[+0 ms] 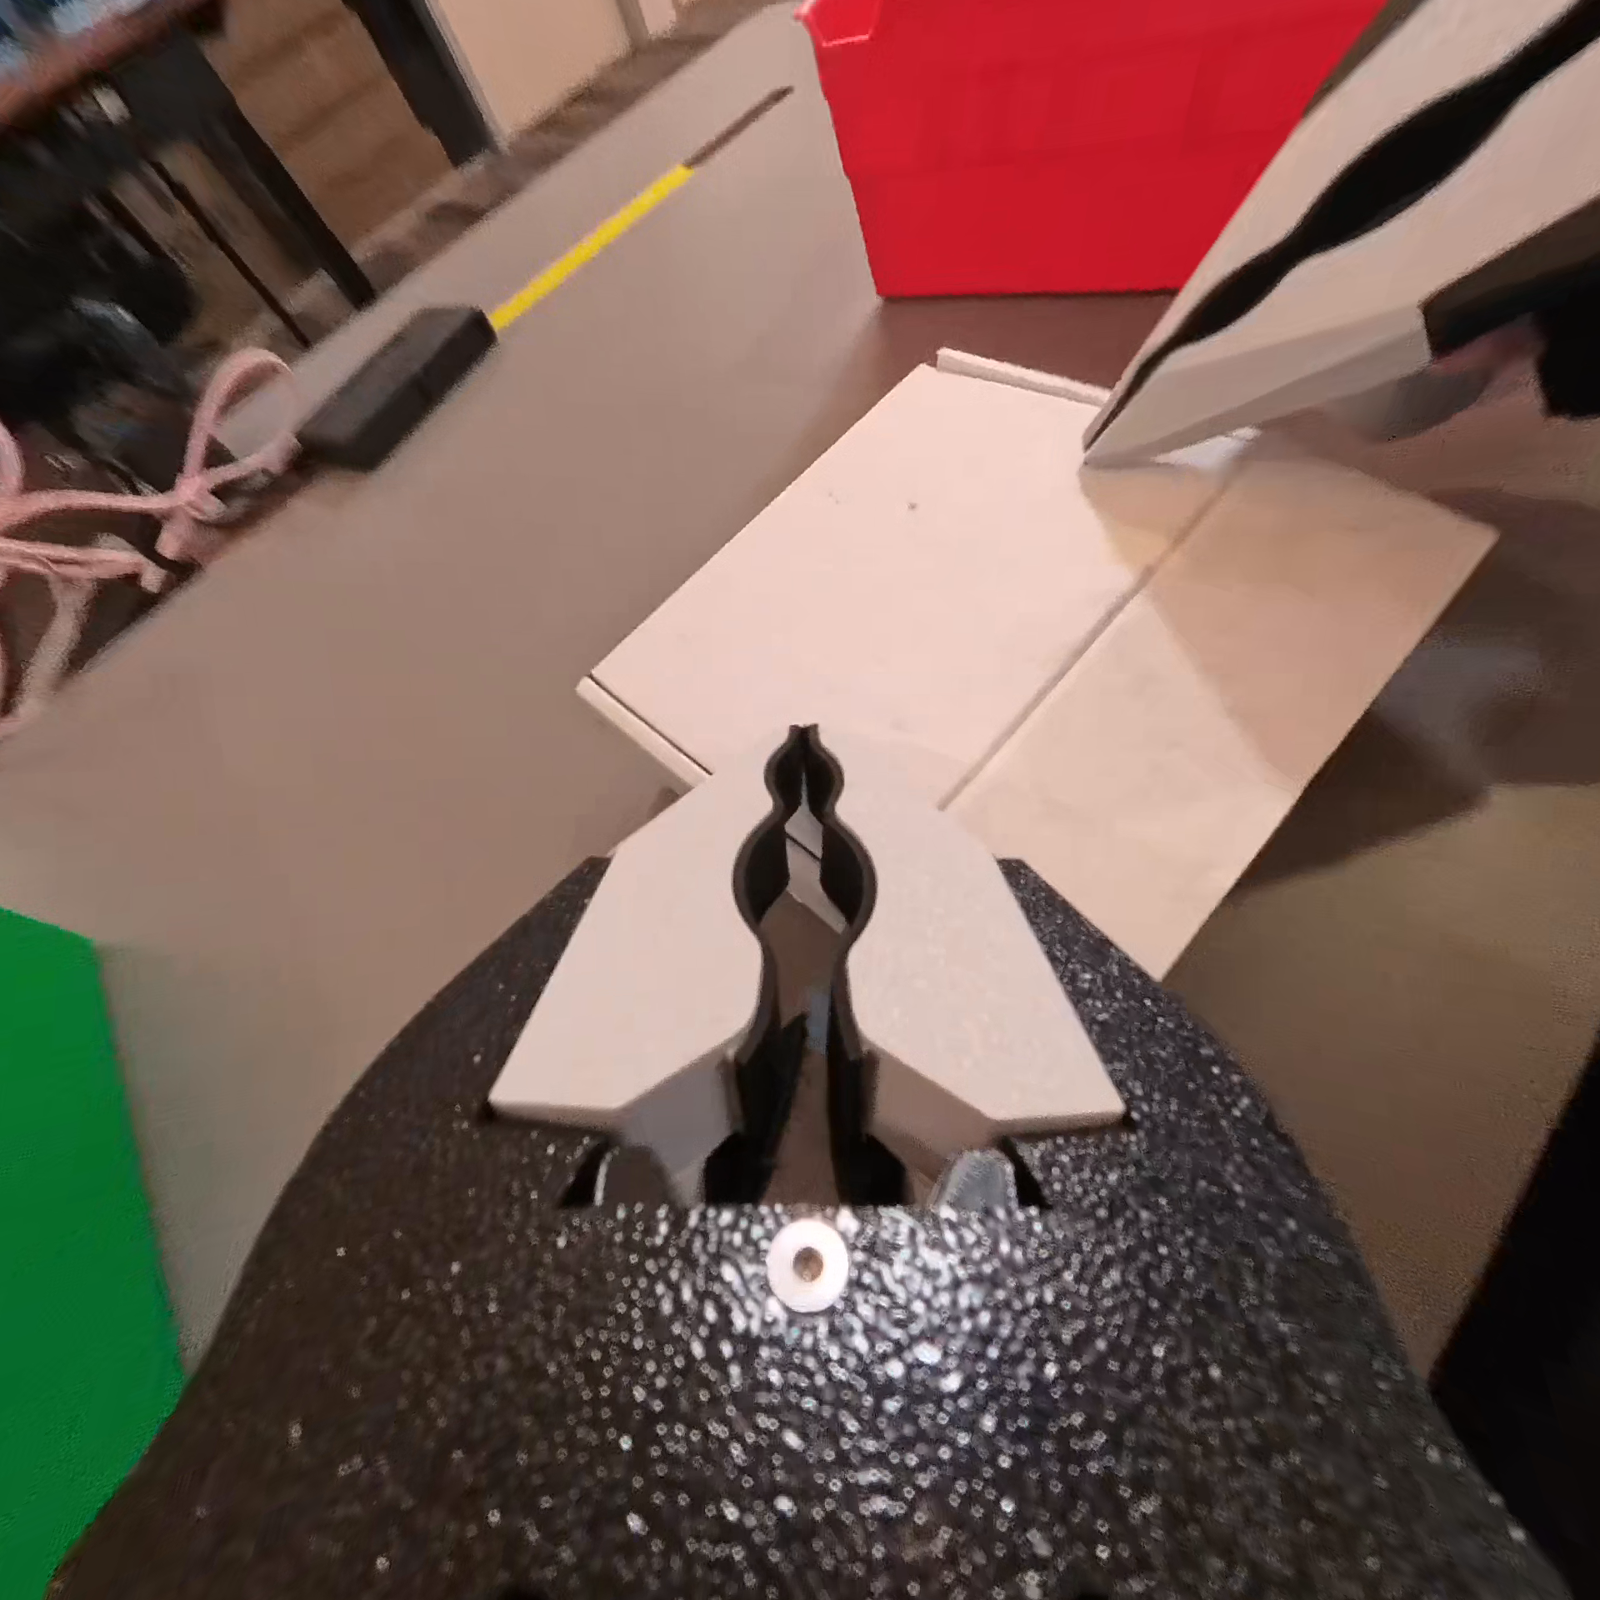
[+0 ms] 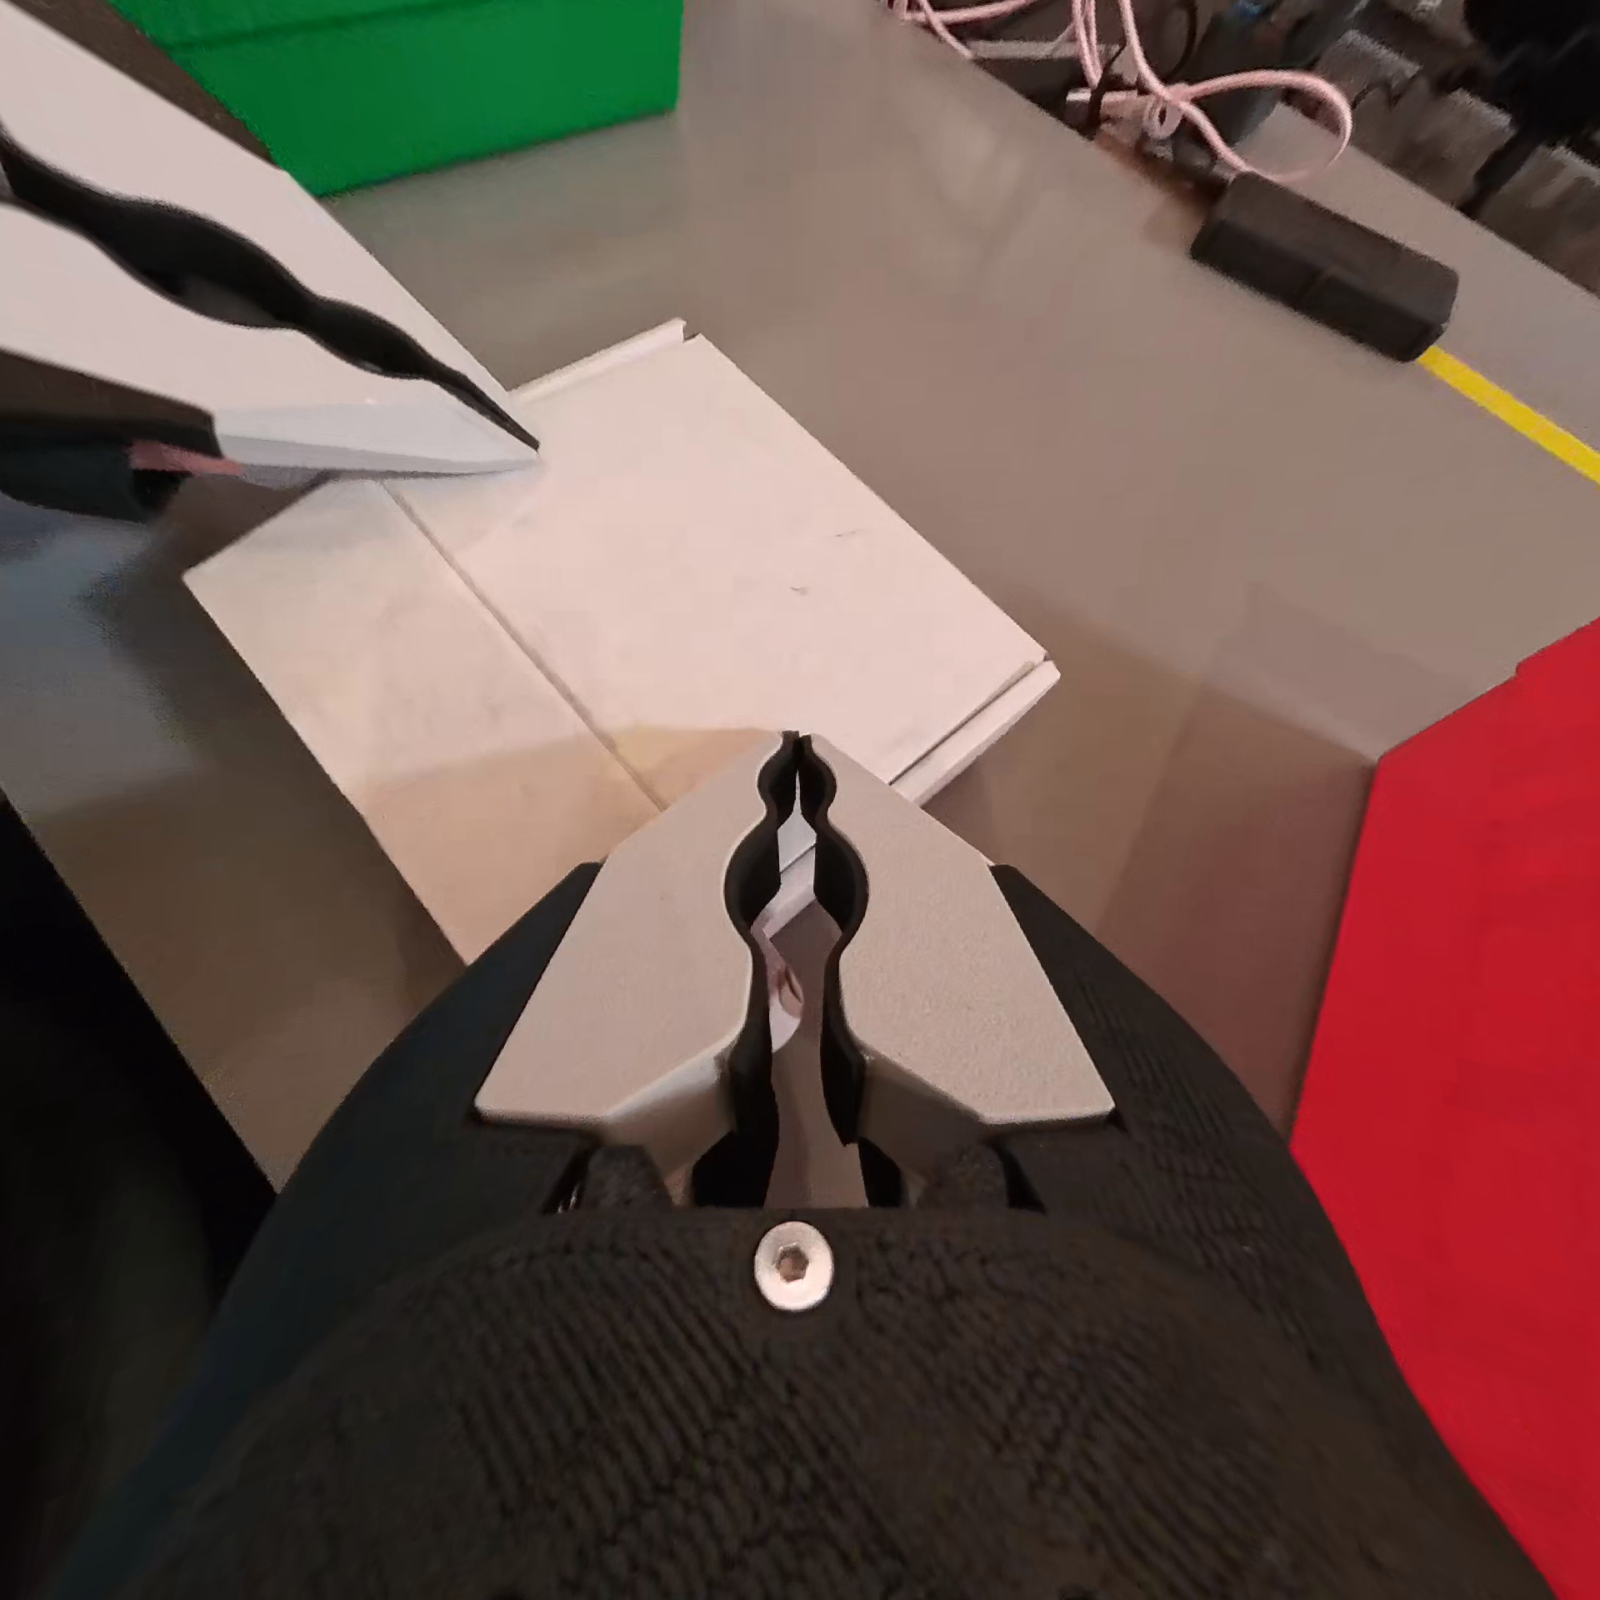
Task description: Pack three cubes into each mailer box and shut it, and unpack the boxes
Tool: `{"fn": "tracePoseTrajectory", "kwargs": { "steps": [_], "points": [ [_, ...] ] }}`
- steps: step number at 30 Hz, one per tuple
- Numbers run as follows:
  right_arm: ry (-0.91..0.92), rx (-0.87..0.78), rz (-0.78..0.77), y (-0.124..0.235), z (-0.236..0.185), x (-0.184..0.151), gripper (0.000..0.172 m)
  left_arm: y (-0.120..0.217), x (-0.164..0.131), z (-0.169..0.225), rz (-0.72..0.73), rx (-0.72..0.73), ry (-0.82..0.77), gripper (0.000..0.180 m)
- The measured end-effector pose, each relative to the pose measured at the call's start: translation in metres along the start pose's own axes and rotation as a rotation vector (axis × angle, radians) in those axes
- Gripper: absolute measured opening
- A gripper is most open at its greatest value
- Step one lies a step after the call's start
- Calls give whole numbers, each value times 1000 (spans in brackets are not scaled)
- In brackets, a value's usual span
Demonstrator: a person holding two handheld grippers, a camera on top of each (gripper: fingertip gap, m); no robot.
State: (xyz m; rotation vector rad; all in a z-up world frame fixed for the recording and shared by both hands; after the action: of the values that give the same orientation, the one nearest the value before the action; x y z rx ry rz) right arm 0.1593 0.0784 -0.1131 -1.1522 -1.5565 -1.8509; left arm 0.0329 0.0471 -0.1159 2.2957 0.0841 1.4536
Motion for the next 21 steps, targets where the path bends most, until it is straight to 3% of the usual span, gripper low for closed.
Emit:
{"fn": "tracePoseTrajectory", "kwargs": {
  "steps": [1,4,6,7,10,12,17,21],
  "points": [
    [5,-3,12,0,0,0,0,0,0,1,17,31,-38,0],
    [60,8,8,2,0,1,0,2,2,2,34,59,-122,0],
    [112,-6,24,11,-1,8,62,7,6,-8,75,86,-109,0],
    [160,14,64,17,-7,14,82,14,11,-16,129,102,-83,0],
    [369,93,94,25,-40,19,105,35,17,-43,246,121,28,0],
    [510,69,-7,17,-52,7,106,42,14,-54,288,94,50,0],
    [819,-65,-201,-15,-59,-14,90,47,7,-66,286,40,131,21],
    [1057,-219,-256,-25,-59,-9,56,52,8,-64,318,15,132,24]
  ]
}}
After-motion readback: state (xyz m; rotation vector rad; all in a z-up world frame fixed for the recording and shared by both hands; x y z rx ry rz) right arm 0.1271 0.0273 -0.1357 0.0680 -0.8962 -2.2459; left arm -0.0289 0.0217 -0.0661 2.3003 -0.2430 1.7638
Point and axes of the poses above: each gripper's, where its closed fingertips meet, y back along the fingers, x out of its top, z = x × y across the jaws, the point moved 3 cm from there along y, back along the fingers, and after that the axes turned 13 degrees about x, right-handed, at the moved point
